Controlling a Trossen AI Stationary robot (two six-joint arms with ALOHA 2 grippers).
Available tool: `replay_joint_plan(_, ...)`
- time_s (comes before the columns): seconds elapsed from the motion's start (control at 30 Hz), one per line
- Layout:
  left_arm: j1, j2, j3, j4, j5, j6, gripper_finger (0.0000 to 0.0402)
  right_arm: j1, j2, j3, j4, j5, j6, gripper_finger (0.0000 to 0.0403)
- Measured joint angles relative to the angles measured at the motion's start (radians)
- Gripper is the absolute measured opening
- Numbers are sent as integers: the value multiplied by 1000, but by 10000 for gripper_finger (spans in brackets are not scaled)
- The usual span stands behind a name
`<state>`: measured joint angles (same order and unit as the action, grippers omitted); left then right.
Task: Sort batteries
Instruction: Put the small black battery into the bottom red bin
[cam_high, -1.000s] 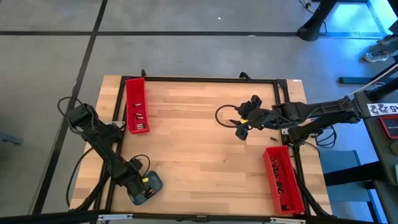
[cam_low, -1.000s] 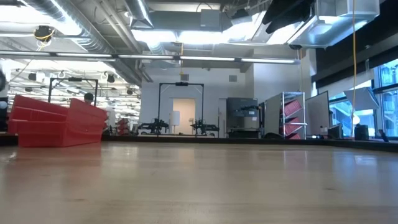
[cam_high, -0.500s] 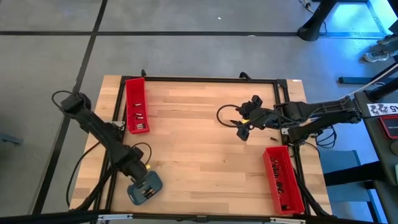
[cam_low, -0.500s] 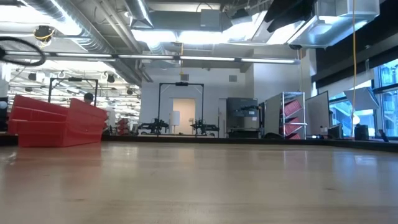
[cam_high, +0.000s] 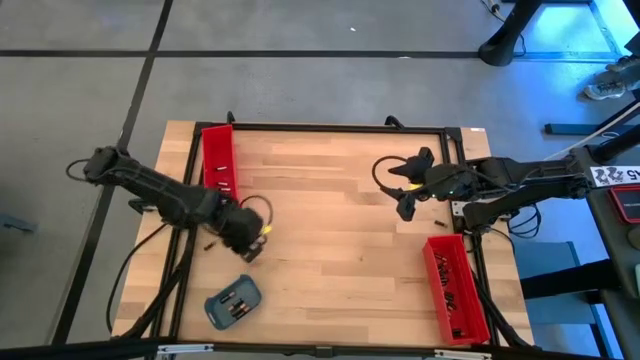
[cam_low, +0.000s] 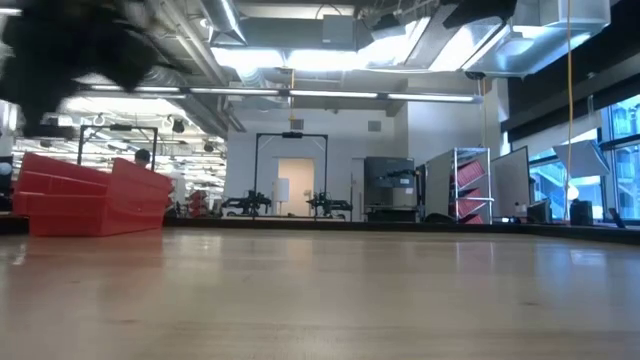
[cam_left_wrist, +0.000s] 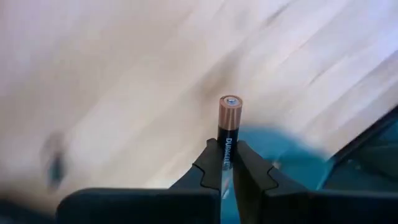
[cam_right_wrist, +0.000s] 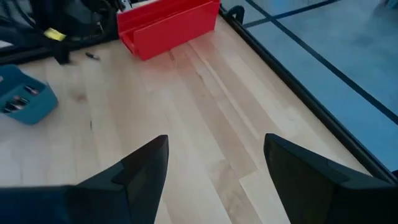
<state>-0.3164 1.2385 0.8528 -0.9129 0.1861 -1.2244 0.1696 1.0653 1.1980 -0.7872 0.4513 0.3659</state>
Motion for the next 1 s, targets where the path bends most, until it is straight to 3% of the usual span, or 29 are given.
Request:
replay_joint_plan(0.17,191,87,0,208,-22,203,7,0,3,0,-7,-58,38,266)
replay_joint_plan(0.37,336,331,116,366,-22,453,4,0,40,0,-40,-98,117,266)
replay_joint_plan(0.67,379,687,426,289,-33,747,2,0,107,0,-105,-207,187,266)
replay_joint_plan(1.0,384,710,476,282,-67,765,0,0,129,0,-192,-244,213,266)
